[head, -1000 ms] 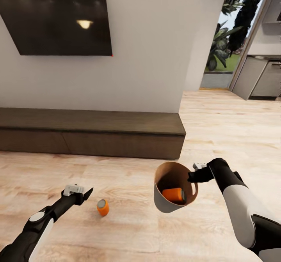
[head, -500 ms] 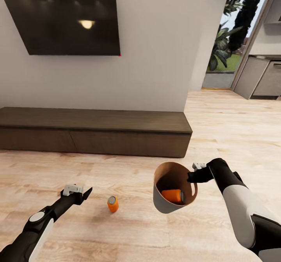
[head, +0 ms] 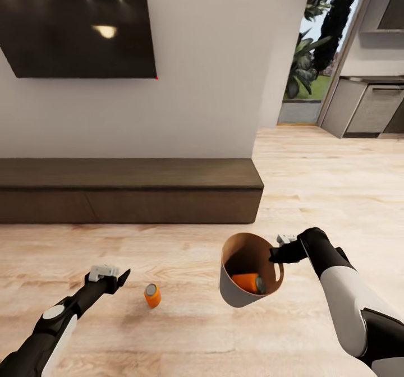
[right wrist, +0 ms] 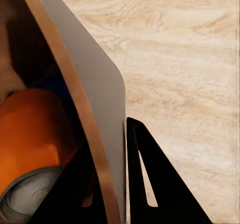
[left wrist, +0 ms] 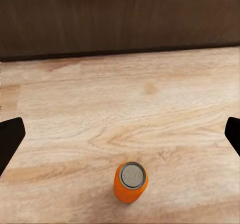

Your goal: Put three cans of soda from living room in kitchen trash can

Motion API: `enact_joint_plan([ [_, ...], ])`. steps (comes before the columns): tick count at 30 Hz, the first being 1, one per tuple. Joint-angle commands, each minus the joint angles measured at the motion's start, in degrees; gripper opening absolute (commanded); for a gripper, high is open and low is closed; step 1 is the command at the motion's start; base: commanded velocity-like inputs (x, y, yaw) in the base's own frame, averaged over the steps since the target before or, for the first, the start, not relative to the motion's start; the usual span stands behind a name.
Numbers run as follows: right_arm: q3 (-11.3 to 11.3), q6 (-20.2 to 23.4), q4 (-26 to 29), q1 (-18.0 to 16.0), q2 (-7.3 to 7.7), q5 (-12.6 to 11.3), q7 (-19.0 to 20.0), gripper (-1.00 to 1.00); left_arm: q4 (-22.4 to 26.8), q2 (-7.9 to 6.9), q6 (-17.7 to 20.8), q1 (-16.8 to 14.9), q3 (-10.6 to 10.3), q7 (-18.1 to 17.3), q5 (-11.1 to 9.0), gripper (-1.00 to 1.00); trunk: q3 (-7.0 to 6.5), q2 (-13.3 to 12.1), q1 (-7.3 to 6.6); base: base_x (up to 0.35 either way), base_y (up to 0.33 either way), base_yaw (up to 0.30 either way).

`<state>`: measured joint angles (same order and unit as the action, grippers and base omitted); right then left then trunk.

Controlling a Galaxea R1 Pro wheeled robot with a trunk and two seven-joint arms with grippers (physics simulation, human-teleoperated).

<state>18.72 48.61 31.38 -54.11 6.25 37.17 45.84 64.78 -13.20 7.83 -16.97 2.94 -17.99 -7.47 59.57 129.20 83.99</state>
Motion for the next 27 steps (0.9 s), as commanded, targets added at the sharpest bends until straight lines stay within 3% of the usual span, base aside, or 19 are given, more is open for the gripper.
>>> enact_joint_plan([
  [1, 0.1, 0.4, 0.0, 0.0, 0.00, -0.8, 0.3, -1.00, 0.0, 0.00, 0.0, 0.0, 0.0, 0.4, 0.0, 1.00, 0.04, 0.0, -0.01, 0.000, -0.200, -0.203],
  [14, 0.0, 0.4, -0.1, 0.0, -0.43, -0.6, 0.3, -1.00, 0.0, -0.05, -0.2, 0.0, 0.0, 1.7, 0.0, 1.00, 0.63, 0.0, -0.01, 0.082, -0.189, -0.200],
  [21, -0.1, 0.3, 0.0, 0.3, -1.54, -0.6, -2.8, -1.00, -0.7, -0.06, -0.2, 0.0, 0.0, 1.3, 0.0, 1.00, 0.74, 0.0, -0.01, 0.168, 0.098, -0.042],
  [27, -0.1, 0.3, 0.1, 0.5, -2.18, -0.6, -4.0, -1.00, -4.3, -0.07, 0.2, -0.1, 0.2, 1.3, -0.2, 1.00, 0.75, 0.0, -0.01, 0.068, 0.262, -0.004],
])
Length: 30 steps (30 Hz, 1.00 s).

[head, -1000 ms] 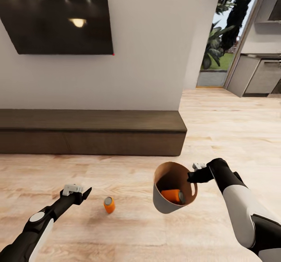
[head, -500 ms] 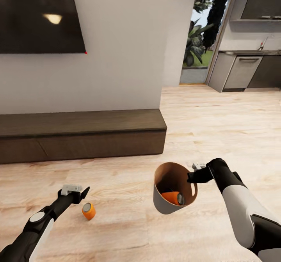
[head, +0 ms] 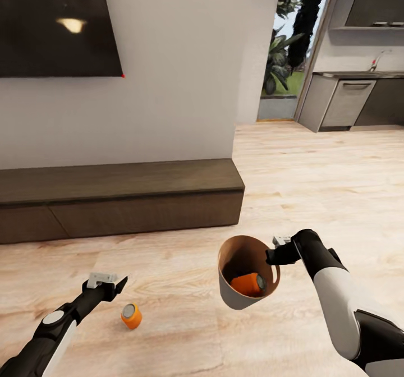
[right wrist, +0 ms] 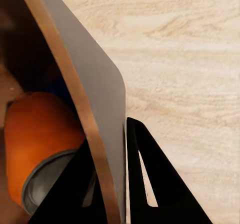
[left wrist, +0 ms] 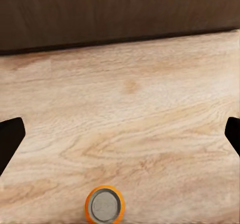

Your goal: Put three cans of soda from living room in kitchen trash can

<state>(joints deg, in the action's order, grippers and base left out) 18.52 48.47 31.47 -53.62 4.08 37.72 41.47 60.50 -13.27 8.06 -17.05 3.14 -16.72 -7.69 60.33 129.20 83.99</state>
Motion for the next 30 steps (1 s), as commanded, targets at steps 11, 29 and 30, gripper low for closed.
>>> enact_joint_plan([
  [11, -0.1, 0.5, 0.3, 0.1, -0.12, -1.0, 0.1, -1.00, -3.5, 0.40, 0.2, 0.0, 0.0, 0.1, -0.2, 1.00, -0.01, 0.0, -0.01, 0.006, 0.088, 0.000],
  [29, -2.4, 6.4, 4.3, -0.3, -0.34, -0.7, -0.5, -1.00, -9.7, 5.36, -1.1, 0.0, -0.1, -0.1, -0.2, 1.00, 1.10, 0.0, -0.01, 0.000, 0.001, 0.000],
  [30, -4.5, 7.2, 4.8, -0.4, -0.83, -0.7, -0.5, -1.00, -9.7, 5.36, -1.6, 0.0, -0.1, -0.1, -0.3, 1.00, 1.19, 0.0, -0.01, 0.000, 0.000, 0.000],
])
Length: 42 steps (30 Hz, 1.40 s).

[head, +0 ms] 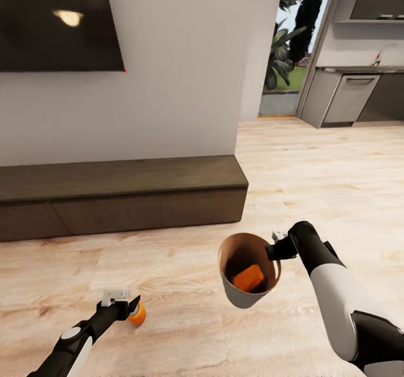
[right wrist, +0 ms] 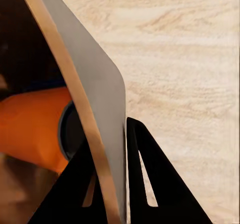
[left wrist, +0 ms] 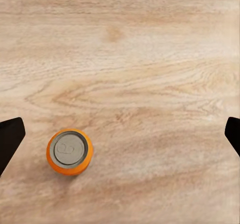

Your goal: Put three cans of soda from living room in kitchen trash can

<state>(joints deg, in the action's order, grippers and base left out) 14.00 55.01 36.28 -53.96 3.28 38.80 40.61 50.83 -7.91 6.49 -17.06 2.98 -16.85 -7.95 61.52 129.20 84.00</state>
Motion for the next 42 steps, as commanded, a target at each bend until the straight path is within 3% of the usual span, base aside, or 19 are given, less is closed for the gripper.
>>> enact_joint_plan([
  [1, -2.3, 2.0, 0.8, -0.2, -0.69, -1.7, 0.3, -1.00, 0.0, 0.00, -0.4, 0.0, 0.0, 0.0, -0.1, 1.00, 0.08, 0.0, -0.01, 0.000, 0.000, 0.000],
  [5, -7.2, 5.0, 6.0, -0.5, -2.17, -1.9, 0.3, -1.00, -0.1, 0.00, -0.9, 0.0, 0.1, 0.0, -0.2, 1.00, 0.44, 0.0, -0.01, 0.000, 0.000, 0.000],
  [8, -8.1, 5.0, 7.4, -0.7, -2.82, -2.1, 0.3, -1.00, -0.1, 0.00, -1.1, 0.0, 0.3, 0.0, -0.3, 1.00, 0.71, 0.0, -0.01, 0.000, 0.000, 0.000],
  [20, -8.7, 5.0, 8.4, -0.8, -3.19, -2.2, 0.3, -1.00, -3.9, 0.00, -1.0, -0.4, 0.3, 0.0, -0.4, 1.00, 1.59, 0.0, -0.01, 0.079, 0.169, 0.000],
  [42, -8.8, 5.0, 8.4, -0.8, -3.19, -2.0, 0.3, -1.00, -4.0, 0.00, -1.1, -0.4, 0.1, 0.1, -0.3, 1.00, 2.89, 0.8, 0.43, 0.081, 0.022, 0.000],
])
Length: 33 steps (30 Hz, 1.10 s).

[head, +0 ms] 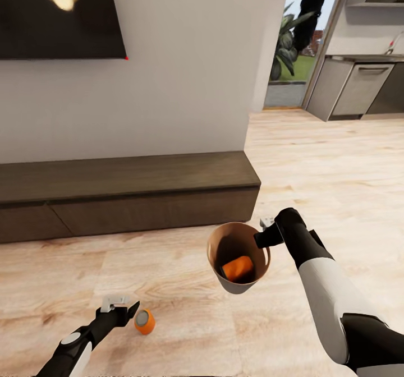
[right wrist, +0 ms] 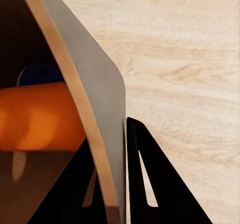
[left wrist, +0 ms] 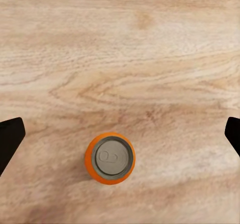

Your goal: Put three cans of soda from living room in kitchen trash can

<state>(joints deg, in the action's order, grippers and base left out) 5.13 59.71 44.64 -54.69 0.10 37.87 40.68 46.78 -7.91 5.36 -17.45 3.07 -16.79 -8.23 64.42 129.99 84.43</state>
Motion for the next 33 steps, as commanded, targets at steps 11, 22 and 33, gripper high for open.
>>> enact_joint_plan([
  [11, 0.2, 0.3, 0.0, 0.0, -0.01, -0.9, 0.3, -1.00, 0.1, 0.00, -0.3, 0.0, -0.1, -0.1, 0.2, 1.00, 2.39, 4.4, 2.41, 0.001, 0.000, 0.000],
  [22, 0.1, 0.3, 0.0, 0.1, -0.01, -0.9, 0.3, -1.00, 0.0, 0.00, -0.4, 0.0, -0.1, -0.1, 0.3, 1.00, 4.47, 8.0, 4.39, 0.000, 0.000, 0.000],
  [33, 0.0, 0.3, 0.0, 0.1, -0.01, -0.8, 0.3, -1.00, 0.0, 0.00, -0.4, 0.0, -0.1, -0.1, 0.3, 1.00, 4.99, 8.0, 4.39, 0.060, 0.033, 0.000],
])
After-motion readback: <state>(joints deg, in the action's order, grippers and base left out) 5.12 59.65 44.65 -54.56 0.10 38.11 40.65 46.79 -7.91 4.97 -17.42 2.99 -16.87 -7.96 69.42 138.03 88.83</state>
